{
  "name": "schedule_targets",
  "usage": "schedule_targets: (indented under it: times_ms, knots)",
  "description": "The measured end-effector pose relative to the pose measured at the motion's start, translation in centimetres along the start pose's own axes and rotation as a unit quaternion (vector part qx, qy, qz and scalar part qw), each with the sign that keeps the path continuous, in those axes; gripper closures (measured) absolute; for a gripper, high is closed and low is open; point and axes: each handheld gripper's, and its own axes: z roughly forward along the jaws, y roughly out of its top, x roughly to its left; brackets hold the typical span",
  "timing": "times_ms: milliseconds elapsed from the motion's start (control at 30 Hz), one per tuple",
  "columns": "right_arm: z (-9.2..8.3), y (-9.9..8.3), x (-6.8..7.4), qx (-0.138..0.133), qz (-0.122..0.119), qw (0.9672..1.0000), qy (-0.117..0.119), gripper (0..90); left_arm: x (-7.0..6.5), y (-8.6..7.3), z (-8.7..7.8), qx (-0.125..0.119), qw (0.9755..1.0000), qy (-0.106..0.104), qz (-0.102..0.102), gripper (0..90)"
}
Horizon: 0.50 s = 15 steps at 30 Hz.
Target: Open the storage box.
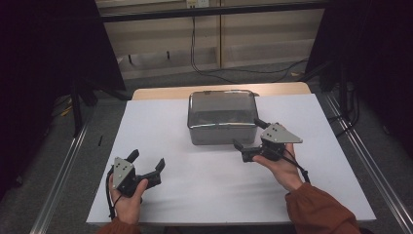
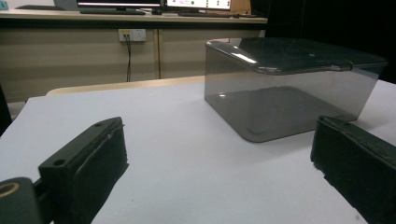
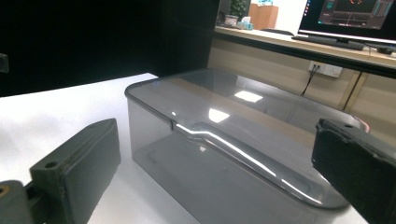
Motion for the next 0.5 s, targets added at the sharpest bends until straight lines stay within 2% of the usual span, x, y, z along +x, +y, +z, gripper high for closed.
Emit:
schedule_targets:
  times_ms: [300, 400, 500]
  knots:
    - [0.8, 1.0, 0.2, -0.007, -0.040, 0.9992, -0.005, 0.5, 0.1, -0.1, 0.1, 0.003, 1.0000, 0.002, 0.000, 3.4]
    - [1.2, 1.2, 0.3, -0.007, -0.060, 0.9981, -0.006, 1.6, 0.2, -0.1, 0.2, 0.004, 1.0000, 0.003, -0.002, 3.4]
    - [1.7, 1.2, 0.6, 0.002, -0.097, 0.9953, -0.012, 3.8, 0.3, -0.2, 0.2, 0.005, 1.0000, 0.004, -0.003, 3.4]
